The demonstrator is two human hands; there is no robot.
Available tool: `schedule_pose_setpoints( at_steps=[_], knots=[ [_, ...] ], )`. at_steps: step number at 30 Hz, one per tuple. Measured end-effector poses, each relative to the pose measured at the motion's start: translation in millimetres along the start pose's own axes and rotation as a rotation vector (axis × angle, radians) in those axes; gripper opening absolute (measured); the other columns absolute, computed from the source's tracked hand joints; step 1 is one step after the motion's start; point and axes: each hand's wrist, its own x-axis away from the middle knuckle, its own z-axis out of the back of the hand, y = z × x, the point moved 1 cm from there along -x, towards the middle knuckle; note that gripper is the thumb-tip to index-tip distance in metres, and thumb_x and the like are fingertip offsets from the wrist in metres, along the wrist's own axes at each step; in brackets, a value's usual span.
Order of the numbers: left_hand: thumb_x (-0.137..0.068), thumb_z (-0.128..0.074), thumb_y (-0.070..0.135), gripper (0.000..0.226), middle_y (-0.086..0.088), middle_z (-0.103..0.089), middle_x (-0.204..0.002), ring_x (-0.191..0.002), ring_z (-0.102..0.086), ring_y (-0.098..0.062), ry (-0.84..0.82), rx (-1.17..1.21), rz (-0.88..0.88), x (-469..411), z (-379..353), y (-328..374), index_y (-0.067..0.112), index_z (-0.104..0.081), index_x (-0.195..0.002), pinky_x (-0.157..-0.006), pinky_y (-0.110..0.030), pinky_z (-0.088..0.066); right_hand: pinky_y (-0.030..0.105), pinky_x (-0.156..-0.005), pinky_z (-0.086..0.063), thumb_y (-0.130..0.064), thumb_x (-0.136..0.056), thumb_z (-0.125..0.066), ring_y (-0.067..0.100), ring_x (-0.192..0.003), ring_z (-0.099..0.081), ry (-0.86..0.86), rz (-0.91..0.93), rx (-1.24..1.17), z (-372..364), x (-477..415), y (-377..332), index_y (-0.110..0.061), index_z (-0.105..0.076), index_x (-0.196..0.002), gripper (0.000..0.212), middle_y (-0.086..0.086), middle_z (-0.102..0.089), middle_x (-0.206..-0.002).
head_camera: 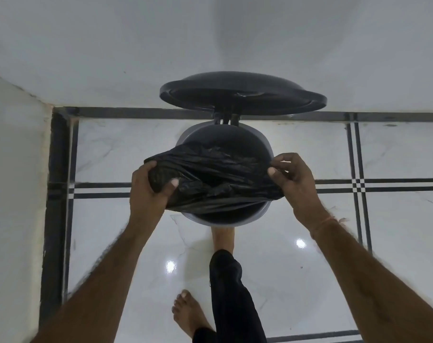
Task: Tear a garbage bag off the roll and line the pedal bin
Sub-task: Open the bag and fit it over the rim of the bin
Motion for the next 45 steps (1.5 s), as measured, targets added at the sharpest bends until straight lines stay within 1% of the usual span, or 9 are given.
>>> schedule_pose_setpoints(
  at_steps=[4, 7, 10, 14, 19, 24, 31, 37, 45],
  knots=[
    [-0.089, -0.075, 0.032, 0.062, -0.011, -0.056, -0.133, -0.121, -0.056, -0.03, 0.192, -0.03, 0.021, -9, -6, 12, 0.008, -0.046, -0.138, -0.103, -0.047, -0.048, 0.046, -0.076, -0.063, -0.018, -0.091, -0.069, 0.03, -0.091, -0.073, -0.021, -0.011, 0.075, 0, -3, -3, -0.02, -0.059, -0.111, 0.023, 0.014, -0.074, -0.102],
    [-0.093, -0.071, 0.037, 0.062, -0.016, -0.064, -0.135, -0.126, -0.058, -0.036, 0.116, -0.196, -0.064, -21, -11, 24, 0.01, -0.047, -0.143, -0.104, -0.05, -0.048, 0.025, -0.059, -0.062, -0.018, -0.089, -0.071, 0.02, -0.082, -0.073, 0.035, -0.03, 0.209, -3, -9, -2, -0.019, -0.062, -0.111, 0.023, 0.006, -0.074, -0.096],
    [-0.098, -0.063, 0.036, 0.027, -0.01, -0.073, -0.095, -0.093, -0.068, -0.034, 0.073, -0.377, -0.191, -30, -10, 27, 0.011, -0.068, -0.107, -0.078, -0.037, -0.048, 0.013, -0.06, -0.054, -0.013, -0.086, -0.075, 0.013, -0.073, -0.066, 0.105, -0.003, 0.382, -5, -9, -2, -0.013, -0.067, -0.105, 0.02, 0.001, -0.069, -0.088],
    [-0.102, -0.058, 0.032, 0.029, -0.001, -0.066, -0.075, -0.072, -0.061, -0.02, -0.018, -0.29, -0.249, -38, -4, 30, 0.011, -0.069, -0.084, -0.068, -0.023, -0.044, 0.021, -0.068, -0.046, -0.016, -0.086, -0.073, 0.017, -0.072, -0.061, 0.123, 0.057, 0.594, 3, -12, -3, -0.008, -0.071, -0.082, 0.01, -0.001, -0.066, -0.076],
    [-0.103, -0.054, 0.037, 0.04, -0.018, -0.07, -0.091, -0.085, -0.065, -0.028, -0.105, 0.113, 0.064, -43, -4, 34, 0.001, -0.069, -0.098, -0.083, -0.044, -0.056, 0.018, -0.056, -0.045, -0.011, -0.095, -0.058, 0.01, -0.062, -0.056, 0.131, -0.022, 0.669, 11, -20, -6, -0.01, -0.059, -0.084, 0.011, -0.013, -0.058, -0.068],
    [-0.103, -0.058, 0.033, 0.028, -0.02, -0.072, -0.103, -0.09, -0.069, -0.026, -0.091, 0.34, 0.181, -46, -4, 39, 0.01, -0.072, -0.092, -0.083, -0.039, -0.059, 0.032, -0.059, -0.051, -0.021, -0.096, -0.064, 0.032, -0.074, -0.062, -0.128, -0.147, -0.039, 27, -19, -14, -0.008, -0.052, -0.099, 0.018, 0.03, -0.068, -0.089],
    [-0.105, -0.04, -0.001, 0.043, 0.0, -0.069, -0.082, -0.072, -0.063, -0.016, -0.347, 0.514, 0.257, -57, -3, 22, 0.025, -0.064, -0.081, -0.059, -0.023, -0.052, 0.031, -0.072, -0.05, 0.002, -0.101, -0.044, 0.016, -0.079, -0.067, -0.192, -0.201, -0.363, 30, -27, -14, -0.012, -0.066, -0.09, 0.029, -0.001, -0.074, -0.085],
    [-0.097, -0.033, -0.01, 0.057, -0.001, -0.075, -0.108, -0.103, -0.068, -0.026, -0.384, 0.384, 0.184, -57, 1, 26, 0.023, -0.079, -0.101, -0.066, -0.029, -0.06, 0.043, -0.095, -0.054, -0.009, -0.102, -0.047, 0.025, -0.113, -0.068, -0.168, -0.225, -0.309, 26, -29, -12, -0.01, -0.064, -0.131, 0.034, 0.006, -0.071, -0.125],
    [-0.104, -0.049, 0.002, 0.045, 0.005, -0.036, -0.148, -0.136, -0.046, -0.04, -0.407, 0.072, -0.22, -86, -18, 39, 0.022, -0.05, -0.144, -0.114, -0.055, -0.044, 0.037, -0.111, -0.044, -0.024, -0.1, -0.056, 0.014, -0.133, -0.053, -0.222, 0.046, -0.007, 0, -75, -9, -0.02, -0.049, -0.146, 0.046, -0.004, -0.058, -0.144]
  ],
)
